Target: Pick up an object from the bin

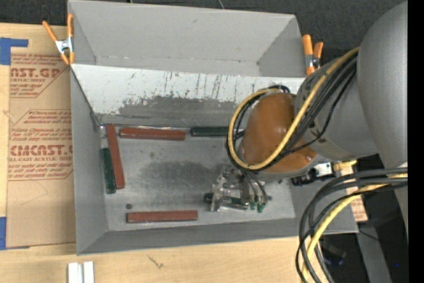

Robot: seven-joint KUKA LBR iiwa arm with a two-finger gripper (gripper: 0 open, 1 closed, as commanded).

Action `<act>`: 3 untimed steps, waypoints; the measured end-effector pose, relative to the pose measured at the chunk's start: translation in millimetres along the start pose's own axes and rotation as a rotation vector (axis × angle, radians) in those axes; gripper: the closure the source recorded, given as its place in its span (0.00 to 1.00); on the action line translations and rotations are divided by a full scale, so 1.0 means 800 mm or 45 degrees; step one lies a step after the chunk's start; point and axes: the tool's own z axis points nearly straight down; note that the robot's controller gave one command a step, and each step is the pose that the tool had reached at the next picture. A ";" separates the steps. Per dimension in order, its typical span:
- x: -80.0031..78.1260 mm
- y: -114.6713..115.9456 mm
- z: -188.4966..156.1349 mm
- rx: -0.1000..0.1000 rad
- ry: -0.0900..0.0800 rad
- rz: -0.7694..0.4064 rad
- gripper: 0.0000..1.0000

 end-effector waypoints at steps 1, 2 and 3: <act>0.002 0.000 -0.008 0.003 0.012 -0.001 1.00; 0.005 -0.001 -0.029 0.006 0.023 0.000 1.00; 0.003 -0.001 -0.049 0.006 0.019 0.000 1.00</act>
Offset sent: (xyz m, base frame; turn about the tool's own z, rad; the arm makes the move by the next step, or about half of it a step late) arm 0.0000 -0.0001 0.0026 0.0000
